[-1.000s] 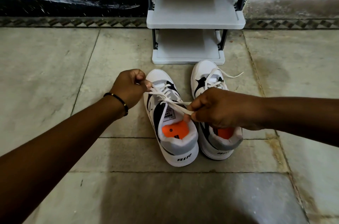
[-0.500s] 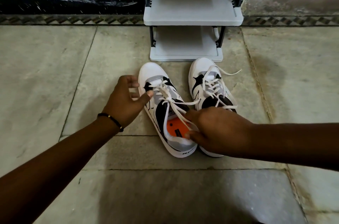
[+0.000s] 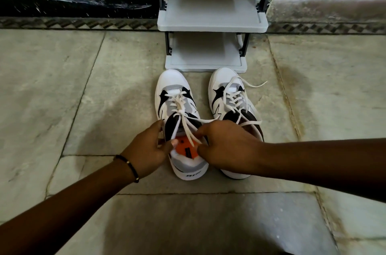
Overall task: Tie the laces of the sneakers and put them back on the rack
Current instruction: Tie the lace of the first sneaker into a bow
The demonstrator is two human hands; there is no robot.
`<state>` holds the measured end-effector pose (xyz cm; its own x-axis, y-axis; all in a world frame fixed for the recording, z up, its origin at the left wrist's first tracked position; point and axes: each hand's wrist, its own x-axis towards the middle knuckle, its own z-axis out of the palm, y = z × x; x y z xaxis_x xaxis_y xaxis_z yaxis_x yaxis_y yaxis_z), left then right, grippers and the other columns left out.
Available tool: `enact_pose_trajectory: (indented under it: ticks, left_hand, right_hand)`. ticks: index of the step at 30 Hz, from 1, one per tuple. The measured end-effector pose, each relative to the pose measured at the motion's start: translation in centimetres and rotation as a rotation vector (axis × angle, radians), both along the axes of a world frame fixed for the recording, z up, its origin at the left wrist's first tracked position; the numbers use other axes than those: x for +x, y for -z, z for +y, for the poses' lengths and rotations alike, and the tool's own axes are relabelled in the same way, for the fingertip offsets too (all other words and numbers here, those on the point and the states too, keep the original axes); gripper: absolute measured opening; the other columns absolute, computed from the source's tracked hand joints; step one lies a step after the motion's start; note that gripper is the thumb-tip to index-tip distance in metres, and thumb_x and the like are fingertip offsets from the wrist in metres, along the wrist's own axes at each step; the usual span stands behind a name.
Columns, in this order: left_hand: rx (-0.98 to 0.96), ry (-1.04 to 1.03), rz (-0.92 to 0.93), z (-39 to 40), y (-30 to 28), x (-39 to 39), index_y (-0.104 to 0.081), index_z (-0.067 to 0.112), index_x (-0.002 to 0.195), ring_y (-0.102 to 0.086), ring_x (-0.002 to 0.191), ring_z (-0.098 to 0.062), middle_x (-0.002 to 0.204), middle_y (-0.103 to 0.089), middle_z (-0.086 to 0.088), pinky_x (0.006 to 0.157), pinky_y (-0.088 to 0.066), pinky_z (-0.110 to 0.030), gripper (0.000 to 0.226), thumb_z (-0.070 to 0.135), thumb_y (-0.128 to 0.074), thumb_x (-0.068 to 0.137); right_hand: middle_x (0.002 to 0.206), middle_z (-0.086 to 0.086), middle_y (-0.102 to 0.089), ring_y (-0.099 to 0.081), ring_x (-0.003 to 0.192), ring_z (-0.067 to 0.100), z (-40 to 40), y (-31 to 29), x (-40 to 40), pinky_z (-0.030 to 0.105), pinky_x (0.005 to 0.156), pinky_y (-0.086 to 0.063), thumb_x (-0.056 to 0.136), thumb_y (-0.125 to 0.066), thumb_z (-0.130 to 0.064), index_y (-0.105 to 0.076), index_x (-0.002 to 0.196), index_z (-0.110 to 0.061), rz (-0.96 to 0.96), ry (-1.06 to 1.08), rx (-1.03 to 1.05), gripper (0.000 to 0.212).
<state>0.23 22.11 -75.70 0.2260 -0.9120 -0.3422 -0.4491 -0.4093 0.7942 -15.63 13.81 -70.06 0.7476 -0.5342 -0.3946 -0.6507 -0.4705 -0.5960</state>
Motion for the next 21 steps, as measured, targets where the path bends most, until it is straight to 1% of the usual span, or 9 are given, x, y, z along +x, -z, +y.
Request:
enact_pose_trajectory:
  ticks: [2, 4, 8, 11, 12, 15, 18, 19, 21]
  left_hand:
    - [-0.029, 0.011, -0.019, 0.2, 0.0, -0.2, -0.036, 0.025, 0.134, -0.059, 0.111, -0.022, 0.128, -0.052, 0.005, 0.098, -0.048, -0.045, 0.049, 0.022, -0.053, 0.088]
    - [-0.042, 0.047, -0.060, 0.4, 0.1, 0.1, -0.030, 0.028, 0.137, -0.056, 0.115, -0.021, 0.134, -0.050, 0.003, 0.099, -0.047, -0.043, 0.052, 0.023, -0.050, 0.089]
    - [-0.033, 0.145, -0.149, 0.1, 0.1, 1.2, -0.027, 0.032, 0.139, -0.056, 0.115, -0.016, 0.136, -0.052, 0.002, 0.093, -0.042, -0.025, 0.052, 0.020, -0.046, 0.092]
    - [-0.015, 0.171, -0.203, 0.1, -0.1, 1.4, -0.026, 0.033, 0.140, -0.054, 0.119, -0.018, 0.137, -0.051, 0.000, 0.091, -0.039, -0.022, 0.053, 0.018, -0.045, 0.092]
    - [-0.013, 0.188, -0.218, 0.1, -0.1, 1.3, -0.024, 0.033, 0.140, -0.052, 0.121, -0.019, 0.139, -0.049, 0.000, 0.093, -0.039, -0.022, 0.055, 0.017, -0.044, 0.092]
    - [0.014, 0.268, -0.252, 0.0, -0.5, 1.1, -0.019, 0.031, 0.142, -0.048, 0.125, -0.020, 0.142, -0.045, -0.002, 0.097, -0.037, -0.022, 0.059, 0.014, -0.045, 0.092]
    - [0.065, 0.374, -0.355, -0.9, -2.3, 0.9, -0.028, 0.017, 0.140, -0.046, 0.124, -0.023, 0.140, -0.045, -0.008, 0.095, -0.033, -0.019, 0.053, 0.019, -0.046, 0.090]
    - [0.078, 0.396, -0.444, -1.6, -3.1, 0.9, -0.033, 0.011, 0.136, -0.045, 0.124, -0.026, 0.139, -0.045, -0.013, 0.095, -0.034, -0.022, 0.050, 0.025, -0.045, 0.090]
    - [0.101, 0.415, -0.648, -3.5, -4.8, 0.7, -0.033, 0.006, 0.134, -0.041, 0.127, -0.031, 0.141, -0.041, -0.017, 0.104, -0.035, -0.032, 0.053, 0.031, -0.044, 0.089]
  right_hand:
    - [0.085, 0.008, -0.072, -0.061, 0.059, 0.011, 0.3, 0.0, -0.2, 0.028, 0.063, -0.054, 0.082, -0.054, -0.018, -0.068, 0.101, -0.019, -0.042, 0.075, 0.078, 0.024]
    - [0.081, 0.009, -0.072, -0.061, 0.051, 0.012, 0.6, 0.0, -0.3, 0.025, 0.055, -0.055, 0.083, -0.054, -0.015, -0.067, 0.103, -0.018, -0.074, 0.156, 0.195, 0.025]
    - [0.067, 0.003, -0.067, -0.061, 0.047, 0.019, 1.0, 0.3, -0.8, 0.017, 0.038, -0.045, 0.083, -0.053, -0.011, -0.067, 0.095, -0.011, -0.089, 0.310, 0.382, 0.019]
    - [0.086, 0.012, -0.071, -0.060, 0.048, 0.019, 1.0, 0.3, -1.0, 0.016, 0.037, -0.044, 0.084, -0.053, -0.010, -0.066, 0.098, -0.009, -0.077, 0.300, 0.387, 0.019]
    - [0.085, 0.012, -0.072, -0.059, 0.045, 0.018, 0.8, 0.1, -1.1, 0.017, 0.037, -0.045, 0.084, -0.053, -0.009, -0.066, 0.097, -0.009, -0.069, 0.293, 0.381, 0.018]
    - [0.060, 0.002, -0.069, -0.052, 0.035, 0.010, -1.1, -1.4, -2.0, 0.017, 0.037, -0.044, 0.084, -0.054, -0.010, -0.068, 0.082, -0.012, -0.042, 0.259, 0.281, 0.014]
    - [0.068, 0.001, -0.065, -0.053, 0.044, 0.002, -4.0, -3.1, -3.9, 0.012, 0.036, -0.040, 0.085, -0.057, -0.016, -0.067, 0.083, -0.012, 0.088, 0.162, 0.073, 0.011]
    - [0.073, -0.002, -0.063, -0.055, 0.052, 0.003, -5.0, -3.3, -4.6, 0.014, 0.040, -0.042, 0.085, -0.059, -0.022, -0.066, 0.087, -0.013, 0.180, 0.097, -0.034, 0.011]
    - [0.086, 0.000, -0.063, -0.060, 0.074, 0.013, -6.3, -2.9, -6.1, 0.024, 0.057, -0.049, 0.084, -0.059, -0.030, -0.061, 0.098, -0.014, 0.389, -0.012, -0.252, 0.021]
